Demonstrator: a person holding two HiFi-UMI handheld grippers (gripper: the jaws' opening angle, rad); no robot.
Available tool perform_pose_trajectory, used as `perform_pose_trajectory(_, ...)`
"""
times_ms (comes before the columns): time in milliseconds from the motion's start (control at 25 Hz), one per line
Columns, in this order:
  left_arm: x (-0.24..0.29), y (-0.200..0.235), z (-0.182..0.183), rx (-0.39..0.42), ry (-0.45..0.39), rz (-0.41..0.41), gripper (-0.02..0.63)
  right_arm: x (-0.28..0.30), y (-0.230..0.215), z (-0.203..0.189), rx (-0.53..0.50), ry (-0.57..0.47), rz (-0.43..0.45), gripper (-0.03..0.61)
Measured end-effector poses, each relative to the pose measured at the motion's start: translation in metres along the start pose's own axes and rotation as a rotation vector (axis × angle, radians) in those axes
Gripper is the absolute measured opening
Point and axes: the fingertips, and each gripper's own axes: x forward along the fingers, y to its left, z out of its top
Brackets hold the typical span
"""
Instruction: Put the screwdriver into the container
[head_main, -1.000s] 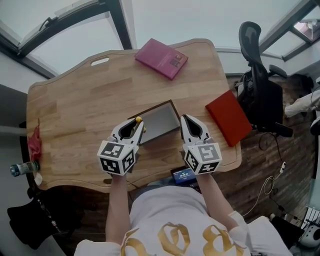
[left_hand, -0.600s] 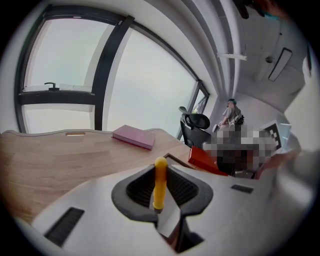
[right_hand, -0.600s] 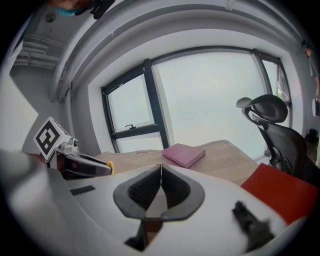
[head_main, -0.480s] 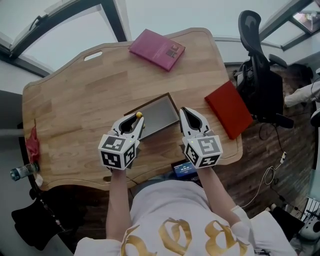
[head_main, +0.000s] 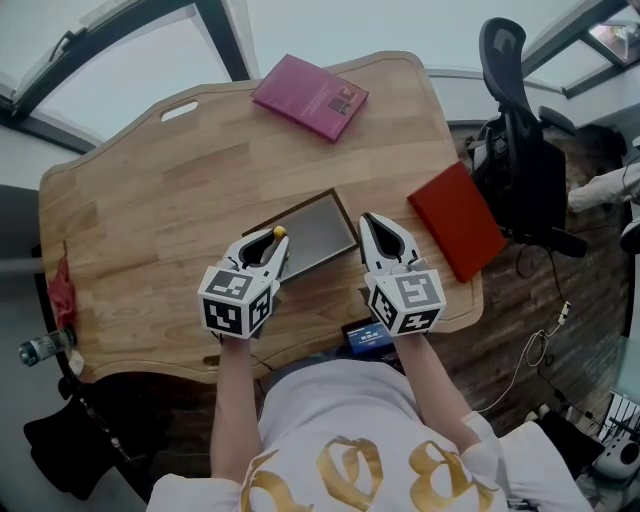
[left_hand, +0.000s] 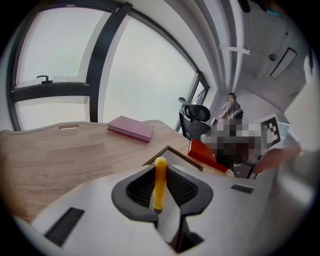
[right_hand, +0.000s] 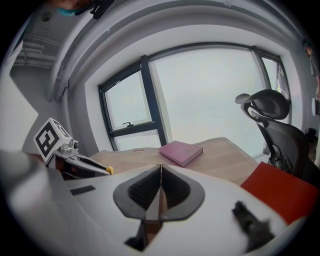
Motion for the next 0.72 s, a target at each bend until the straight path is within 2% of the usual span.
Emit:
perform_pose_trajectory(240, 0.006, -0.001, 0.001, 0.012, 0.026, -0.009, 0.077, 0.007, -0.005, -0.002, 0.007, 0.007, 0.002, 0.032)
perform_pose_trajectory(560, 0.021, -0.014, 0.0, 0.091, 0.099, -0.048, 0.077, 0.011, -0.014, -0.001, 0.009, 0.013, -0.009, 0.032)
perform_pose_trajectory(720, 0.025, -0.013, 0.0, 0.082, 0.118, -0.06, 0.076, 0.012, -0.022, 0.0, 0.011, 0.017, -0.02, 0.032)
